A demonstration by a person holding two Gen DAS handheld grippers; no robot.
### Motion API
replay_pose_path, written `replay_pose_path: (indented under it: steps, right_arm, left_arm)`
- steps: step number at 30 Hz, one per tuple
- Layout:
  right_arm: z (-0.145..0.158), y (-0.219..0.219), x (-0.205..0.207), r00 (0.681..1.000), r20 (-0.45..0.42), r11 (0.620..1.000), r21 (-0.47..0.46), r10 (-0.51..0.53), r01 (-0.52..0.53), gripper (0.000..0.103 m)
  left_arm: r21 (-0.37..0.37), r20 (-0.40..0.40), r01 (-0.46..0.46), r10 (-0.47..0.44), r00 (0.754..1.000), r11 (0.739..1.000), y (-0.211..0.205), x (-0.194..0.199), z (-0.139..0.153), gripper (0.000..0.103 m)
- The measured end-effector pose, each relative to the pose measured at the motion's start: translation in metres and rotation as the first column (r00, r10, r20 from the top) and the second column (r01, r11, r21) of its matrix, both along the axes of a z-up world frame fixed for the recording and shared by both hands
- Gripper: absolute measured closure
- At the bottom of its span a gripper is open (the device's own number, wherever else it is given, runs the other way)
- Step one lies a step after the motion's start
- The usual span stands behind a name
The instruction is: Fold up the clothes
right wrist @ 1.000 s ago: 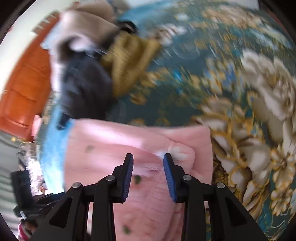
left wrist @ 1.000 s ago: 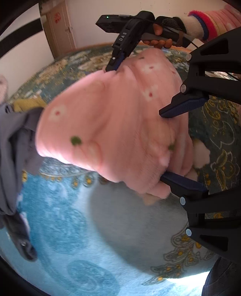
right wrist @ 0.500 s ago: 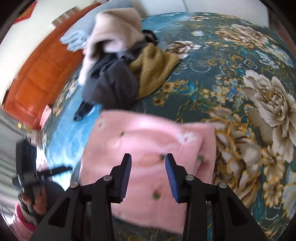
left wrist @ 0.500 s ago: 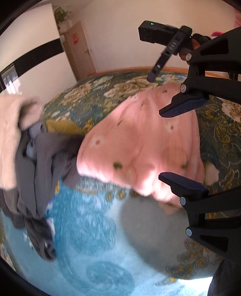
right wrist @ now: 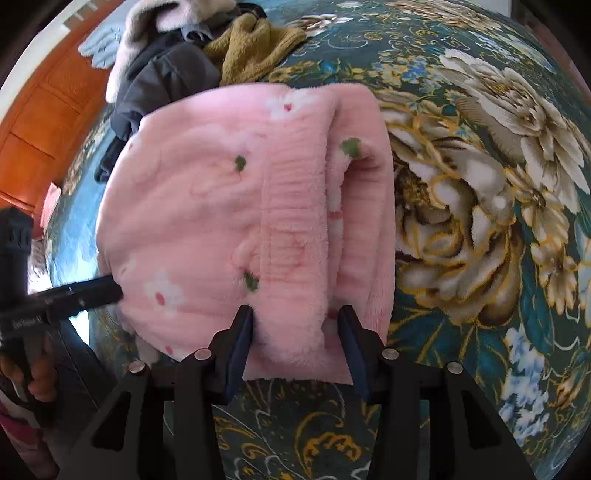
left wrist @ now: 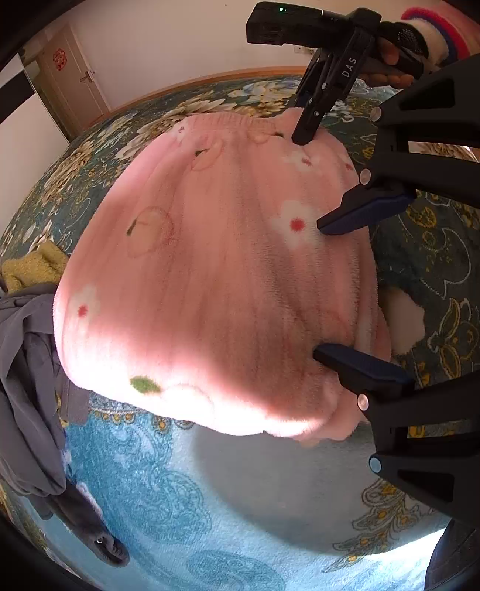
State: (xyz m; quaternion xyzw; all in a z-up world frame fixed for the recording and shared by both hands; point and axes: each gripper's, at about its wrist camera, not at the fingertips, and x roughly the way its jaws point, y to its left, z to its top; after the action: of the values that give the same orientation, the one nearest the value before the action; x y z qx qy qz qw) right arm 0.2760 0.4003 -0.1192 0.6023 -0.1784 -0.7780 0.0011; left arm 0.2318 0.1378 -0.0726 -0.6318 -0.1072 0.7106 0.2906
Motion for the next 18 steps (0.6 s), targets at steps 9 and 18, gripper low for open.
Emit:
replay_pose_path:
  steps: [9,18]
  right_arm:
    - [0.036,0.028,0.003,0.993,-0.103,0.996,-0.073,-0.063,0.055,0.054]
    - [0.033,0.016,-0.009,0.995,-0.076,0.992,-0.109,-0.066,0.057,0.054]
  left_arm:
    - [0.053,-0.023,-0.137,0.139,0.99,0.989,-0.033,-0.013,0.009,0.037]
    - [-0.043,0.054,-0.199,0.201,0.978,0.979,-0.034,-0.052,-0.031,0.037]
